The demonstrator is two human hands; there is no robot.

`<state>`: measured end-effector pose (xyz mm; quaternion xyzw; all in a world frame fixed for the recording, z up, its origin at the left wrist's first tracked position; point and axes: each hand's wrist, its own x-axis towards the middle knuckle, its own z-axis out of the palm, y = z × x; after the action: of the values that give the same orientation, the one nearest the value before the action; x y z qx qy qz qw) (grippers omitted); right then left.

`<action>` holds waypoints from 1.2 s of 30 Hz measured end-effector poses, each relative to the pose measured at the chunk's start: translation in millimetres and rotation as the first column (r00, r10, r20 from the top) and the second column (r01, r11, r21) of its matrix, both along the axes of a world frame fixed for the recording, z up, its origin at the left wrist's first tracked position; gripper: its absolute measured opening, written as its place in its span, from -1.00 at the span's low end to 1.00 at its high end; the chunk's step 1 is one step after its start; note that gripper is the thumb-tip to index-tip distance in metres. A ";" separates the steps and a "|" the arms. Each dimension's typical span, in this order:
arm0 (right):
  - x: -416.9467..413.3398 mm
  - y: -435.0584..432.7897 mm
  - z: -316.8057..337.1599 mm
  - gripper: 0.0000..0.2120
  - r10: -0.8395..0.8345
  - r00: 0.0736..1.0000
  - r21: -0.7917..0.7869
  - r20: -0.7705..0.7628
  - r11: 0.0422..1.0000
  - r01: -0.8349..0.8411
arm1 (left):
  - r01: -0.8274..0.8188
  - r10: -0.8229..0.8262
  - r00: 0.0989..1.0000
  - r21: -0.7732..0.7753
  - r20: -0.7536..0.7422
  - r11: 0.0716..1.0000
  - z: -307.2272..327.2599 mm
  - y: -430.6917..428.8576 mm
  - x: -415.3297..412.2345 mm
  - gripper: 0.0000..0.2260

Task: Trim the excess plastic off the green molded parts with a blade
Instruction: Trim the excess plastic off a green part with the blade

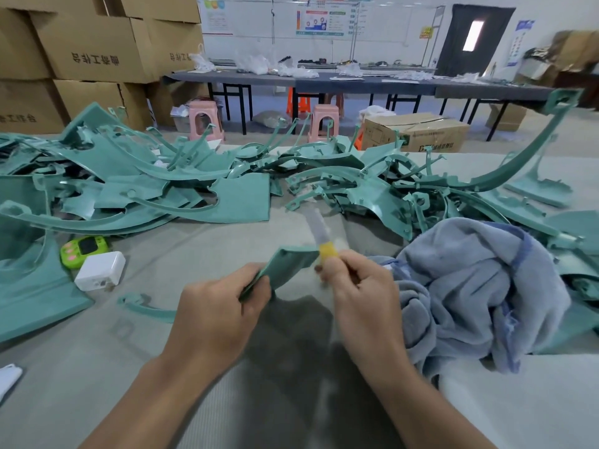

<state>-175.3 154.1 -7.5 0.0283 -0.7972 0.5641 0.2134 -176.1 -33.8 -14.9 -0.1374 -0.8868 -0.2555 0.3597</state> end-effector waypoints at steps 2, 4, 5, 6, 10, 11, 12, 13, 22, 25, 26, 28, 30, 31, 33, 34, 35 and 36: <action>-5.8 9.3 6.1 -0.72 0.044 0.997 -0.110 0.069 0.993 -0.036 | -0.017 0.006 0.995 -0.110 -0.097 0.994 1.6 2.6 2.8 -0.76; -6.8 15.2 10.8 -0.69 0.216 0.962 -0.221 0.168 0.959 -0.177 | 0.010 -0.035 0.986 -0.155 -0.160 0.988 2.9 4.3 4.6 -0.75; -6.4 16.5 12.5 -0.65 0.278 0.939 -0.260 0.205 0.940 -0.222 | 0.028 -0.063 0.979 -0.177 -0.194 0.984 2.9 4.4 4.4 -0.74; -6.2 17.0 11.7 -0.61 0.312 0.919 -0.276 0.242 0.930 -0.243 | 0.049 -0.095 0.970 -0.205 -0.222 0.978 2.4 3.8 2.9 -0.74; -3.5 13.1 12.8 -0.54 0.263 0.891 -0.290 0.370 0.944 -0.158 | 0.092 -0.183 0.937 -0.296 -0.297 0.951 3.1 -0.9 -2.4 -0.73; -2.7 11.2 15.6 -0.56 0.260 0.884 -0.314 0.389 0.939 -0.138 | 0.095 -0.194 0.931 -0.307 -0.308 0.947 4.2 -1.3 -2.1 -0.73; -3.0 10.5 16.4 -0.59 0.265 0.876 -0.356 0.403 0.927 -0.116 | 0.102 -0.197 0.931 -0.300 -0.307 0.948 5.9 -1.1 -1.3 -0.71; -2.7 8.8 16.9 -0.64 0.277 0.866 -0.423 0.416 0.902 -0.086 | 0.103 -0.184 0.936 -0.263 -0.302 0.959 8.2 1.1 0.1 -0.70; 11.8 -24.7 -0.1 -0.76 0.563 0.749 -0.898 0.349 0.431 0.094 | 0.137 -0.268 0.881 0.331 0.390 0.934 -1.3 18.3 6.3 -0.43; 9.6 -22.7 -0.3 -0.76 0.583 0.752 -0.926 0.308 0.364 0.097 | 0.237 -0.441 0.777 0.440 0.449 0.866 -3.3 18.6 5.0 -0.38; 7.7 -21.2 -0.6 -0.71 0.604 0.745 -0.940 0.284 0.329 0.092 | 0.279 -0.490 0.747 0.456 0.450 0.845 -3.5 18.5 5.9 -0.32; 5.8 -18.7 -1.2 -0.61 0.616 0.746 -0.951 0.252 0.300 0.074 | 0.355 -0.528 0.717 0.414 0.455 0.838 -2.6 19.7 8.3 -0.21; 6.7 -17.0 1.4 -0.62 0.611 0.757 -0.950 0.233 0.308 0.043 | 0.423 -0.501 0.714 0.268 0.489 0.865 -1.3 19.1 9.0 -0.10; 7.9 -16.4 3.0 -0.63 0.613 0.759 -0.953 0.221 0.301 0.035 | 0.442 -0.473 0.721 0.190 0.506 0.877 -0.9 18.3 8.2 -0.05; 7.7 -16.7 5.4 -0.58 0.599 0.773 -0.955 0.209 0.296 0.029 | 0.441 -0.438 0.761 0.115 0.479 0.890 -0.4 17.8 7.4 -0.05; 5.9 -16.9 4.7 -0.57 0.565 0.794 -0.945 0.226 0.326 0.037 | 0.425 -0.427 0.788 0.108 0.444 0.898 -0.3 18.7 8.5 -0.10; 4.1 -16.8 4.1 -0.60 0.522 0.816 -0.930 0.248 0.364 0.050 | 0.389 -0.412 0.825 0.140 0.388 0.911 0.2 20.0 10.4 -0.21; 2.6 -15.6 2.9 -0.68 0.488 0.832 -0.912 0.265 0.406 0.052 | 0.345 -0.394 0.862 0.200 0.320 0.917 -2.1 20.3 11.2 -0.37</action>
<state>-172.6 138.5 -4.5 -0.1257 -0.3898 0.9073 -0.0957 -164.9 -13.5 -17.0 -0.2321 -0.8744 -0.3999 0.1472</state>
